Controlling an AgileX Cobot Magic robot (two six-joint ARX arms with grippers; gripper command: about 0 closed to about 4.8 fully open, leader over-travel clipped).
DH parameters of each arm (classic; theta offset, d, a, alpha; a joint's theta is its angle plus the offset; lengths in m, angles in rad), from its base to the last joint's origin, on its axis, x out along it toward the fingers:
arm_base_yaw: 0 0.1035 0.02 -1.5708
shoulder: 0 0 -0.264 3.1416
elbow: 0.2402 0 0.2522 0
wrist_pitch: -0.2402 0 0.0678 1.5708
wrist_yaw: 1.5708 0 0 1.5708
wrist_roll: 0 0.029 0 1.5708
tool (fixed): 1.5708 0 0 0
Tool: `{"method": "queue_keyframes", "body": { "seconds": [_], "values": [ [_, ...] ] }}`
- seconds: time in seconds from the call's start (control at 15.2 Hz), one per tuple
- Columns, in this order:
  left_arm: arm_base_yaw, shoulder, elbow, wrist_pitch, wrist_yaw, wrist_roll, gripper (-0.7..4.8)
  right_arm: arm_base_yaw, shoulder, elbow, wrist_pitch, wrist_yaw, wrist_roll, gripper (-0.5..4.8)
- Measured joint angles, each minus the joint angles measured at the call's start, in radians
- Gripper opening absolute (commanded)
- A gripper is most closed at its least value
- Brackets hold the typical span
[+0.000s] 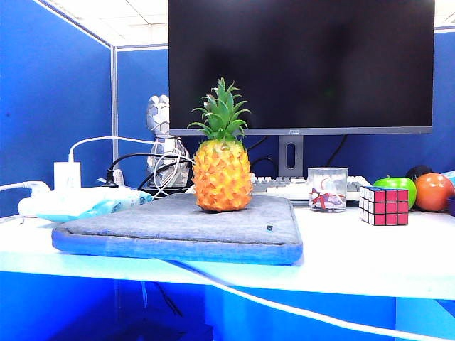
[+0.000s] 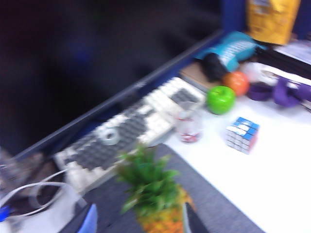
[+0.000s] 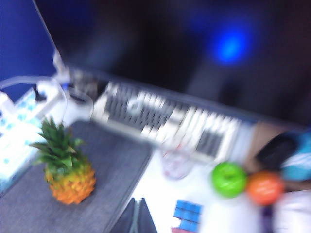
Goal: Rotate the Rubik's Cube so that its red face is facing towards you.
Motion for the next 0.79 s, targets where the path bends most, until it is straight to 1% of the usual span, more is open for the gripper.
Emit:
{"method": "queue_keyframes", "body": {
  "seconds": [0.2, 0.33, 0.39, 0.46, 0.59, 0.66, 0.72, 0.79],
  "values": [
    [0.041, -0.100, 0.000, -0.025, 0.001, 0.003, 2.39, 0.000, -0.148, -0.003, -0.030, 0.013, -0.021, -0.06],
    [0.090, -0.206, -0.007, -0.043, 0.001, 0.000, 2.40, 0.000, -0.273, -0.077, -0.031, 0.030, -0.031, -0.06],
    [0.106, -0.253, -0.037, -0.039, 0.000, -0.002, 2.40, -0.001, -0.333, -0.142, -0.027, 0.033, -0.039, -0.06],
    [0.106, -0.320, -0.119, -0.050, -0.021, -0.008, 2.40, 0.000, -0.452, -0.302, 0.006, 0.032, -0.038, -0.06],
    [0.103, -0.389, -0.244, -0.055, -0.056, -0.022, 2.40, 0.000, -0.637, -0.588, 0.086, 0.032, -0.004, -0.06],
    [0.105, -0.412, -0.305, -0.045, -0.055, -0.046, 2.41, 0.000, -0.714, -0.720, 0.160, 0.027, 0.012, -0.06],
    [0.104, -0.426, -0.364, -0.043, -0.044, -0.076, 2.41, 0.000, -0.809, -0.883, 0.224, 0.012, 0.041, -0.06],
    [0.103, -0.426, -0.405, -0.043, -0.042, -0.100, 2.41, 0.000, -0.895, -1.025, 0.271, -0.040, 0.088, -0.06]
  ]
}}
